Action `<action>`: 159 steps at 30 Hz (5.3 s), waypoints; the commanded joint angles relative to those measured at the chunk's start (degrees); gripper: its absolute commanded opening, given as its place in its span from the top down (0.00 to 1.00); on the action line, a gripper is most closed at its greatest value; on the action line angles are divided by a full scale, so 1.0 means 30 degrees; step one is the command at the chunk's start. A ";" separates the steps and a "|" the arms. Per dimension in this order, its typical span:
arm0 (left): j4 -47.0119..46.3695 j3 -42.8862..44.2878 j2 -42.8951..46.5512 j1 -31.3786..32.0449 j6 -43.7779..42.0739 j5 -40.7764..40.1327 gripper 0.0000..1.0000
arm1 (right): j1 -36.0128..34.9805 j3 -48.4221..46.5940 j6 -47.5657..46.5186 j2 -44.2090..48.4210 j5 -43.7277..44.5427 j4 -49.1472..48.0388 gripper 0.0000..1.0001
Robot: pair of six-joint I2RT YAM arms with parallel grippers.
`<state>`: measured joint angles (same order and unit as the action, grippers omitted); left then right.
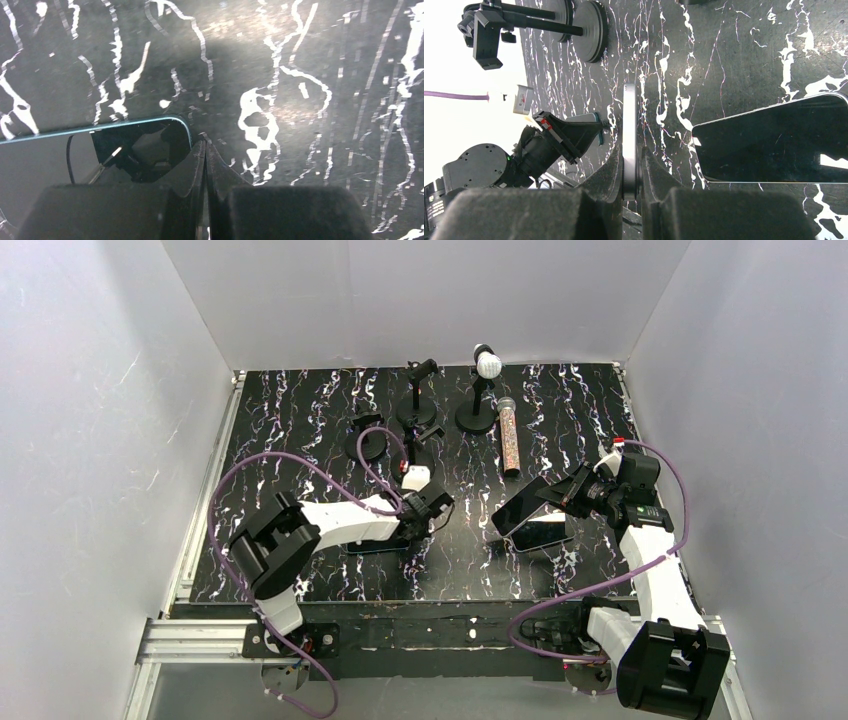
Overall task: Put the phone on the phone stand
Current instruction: Move the phone to the center of the board, then move the phone stand to the center of the board.
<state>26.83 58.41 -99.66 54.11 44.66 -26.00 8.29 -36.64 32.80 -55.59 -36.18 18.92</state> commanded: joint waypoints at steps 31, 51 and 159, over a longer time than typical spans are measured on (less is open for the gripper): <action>-0.2153 -0.1478 1.2214 -0.5015 -0.4850 0.5651 0.18 | 0.0033 -0.1719 0.0016 0.0565 -0.1786 -0.0738 0.99; -0.3423 0.1568 1.0946 -1.2128 -0.4387 1.5161 0.02 | -0.1589 -0.3132 -0.0351 0.0827 -0.1437 0.0152 0.99; -0.4110 -0.1036 0.9779 -0.7576 -0.5235 2.3217 1.00 | -0.9969 -0.3298 0.1841 -0.7854 -0.2442 -0.8499 0.99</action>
<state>18.59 54.96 -74.17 31.09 28.56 40.58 -20.14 -45.58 35.86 -77.41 -41.85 1.89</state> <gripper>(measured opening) 0.314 0.165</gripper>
